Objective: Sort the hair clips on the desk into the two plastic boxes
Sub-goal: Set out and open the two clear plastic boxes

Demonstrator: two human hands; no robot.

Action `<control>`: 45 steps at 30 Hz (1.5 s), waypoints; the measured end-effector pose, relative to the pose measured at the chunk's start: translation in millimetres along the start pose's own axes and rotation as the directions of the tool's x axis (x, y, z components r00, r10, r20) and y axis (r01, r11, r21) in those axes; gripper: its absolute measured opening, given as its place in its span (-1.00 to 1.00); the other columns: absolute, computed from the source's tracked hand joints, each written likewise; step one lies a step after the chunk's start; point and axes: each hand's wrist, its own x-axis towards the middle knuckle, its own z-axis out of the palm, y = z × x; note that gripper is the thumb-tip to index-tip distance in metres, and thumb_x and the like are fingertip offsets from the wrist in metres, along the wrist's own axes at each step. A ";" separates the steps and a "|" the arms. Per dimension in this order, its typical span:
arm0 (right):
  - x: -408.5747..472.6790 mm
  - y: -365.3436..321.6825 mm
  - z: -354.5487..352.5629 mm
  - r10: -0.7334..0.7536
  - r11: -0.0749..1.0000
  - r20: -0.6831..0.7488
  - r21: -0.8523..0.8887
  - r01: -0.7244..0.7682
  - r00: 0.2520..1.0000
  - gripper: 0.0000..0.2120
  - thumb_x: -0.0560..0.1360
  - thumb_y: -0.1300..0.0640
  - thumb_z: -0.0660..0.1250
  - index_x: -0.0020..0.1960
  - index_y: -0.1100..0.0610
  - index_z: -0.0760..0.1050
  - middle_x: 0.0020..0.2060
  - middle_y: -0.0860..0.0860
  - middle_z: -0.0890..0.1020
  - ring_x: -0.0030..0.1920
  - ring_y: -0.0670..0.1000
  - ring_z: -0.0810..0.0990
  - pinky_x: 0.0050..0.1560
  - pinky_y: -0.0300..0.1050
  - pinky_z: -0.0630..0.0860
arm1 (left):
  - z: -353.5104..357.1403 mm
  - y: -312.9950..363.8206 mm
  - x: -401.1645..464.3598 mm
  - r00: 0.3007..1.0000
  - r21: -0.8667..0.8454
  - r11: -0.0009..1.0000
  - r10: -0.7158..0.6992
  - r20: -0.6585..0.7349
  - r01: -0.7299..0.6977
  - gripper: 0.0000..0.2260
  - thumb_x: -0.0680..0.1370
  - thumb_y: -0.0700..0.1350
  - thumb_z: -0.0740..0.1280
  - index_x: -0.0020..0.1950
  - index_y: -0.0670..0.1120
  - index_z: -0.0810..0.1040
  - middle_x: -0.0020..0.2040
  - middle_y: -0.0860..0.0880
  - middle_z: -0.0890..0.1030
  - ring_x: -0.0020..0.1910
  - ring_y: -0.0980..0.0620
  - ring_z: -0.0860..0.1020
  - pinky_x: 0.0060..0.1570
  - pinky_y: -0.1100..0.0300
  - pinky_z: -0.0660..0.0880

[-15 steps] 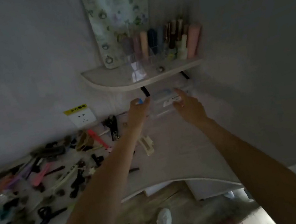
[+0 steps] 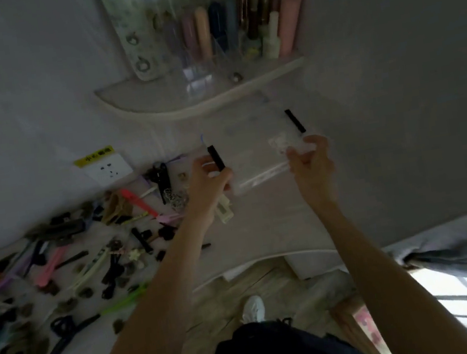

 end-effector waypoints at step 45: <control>-43.0 112.6 -51.7 0.072 0.951 -0.022 -0.301 -0.075 0.997 -0.84 0.56 0.14 0.22 0.03 0.24 0.44 -0.11 0.19 0.62 -0.13 0.21 0.59 -0.14 0.07 0.52 | 23.3 -117.3 -37.9 0.968 -0.017 0.968 -0.249 -0.029 0.249 -0.87 0.64 -0.21 0.09 0.08 -0.21 0.40 -0.14 -0.18 0.55 -0.34 0.06 0.59 -0.41 0.30 0.58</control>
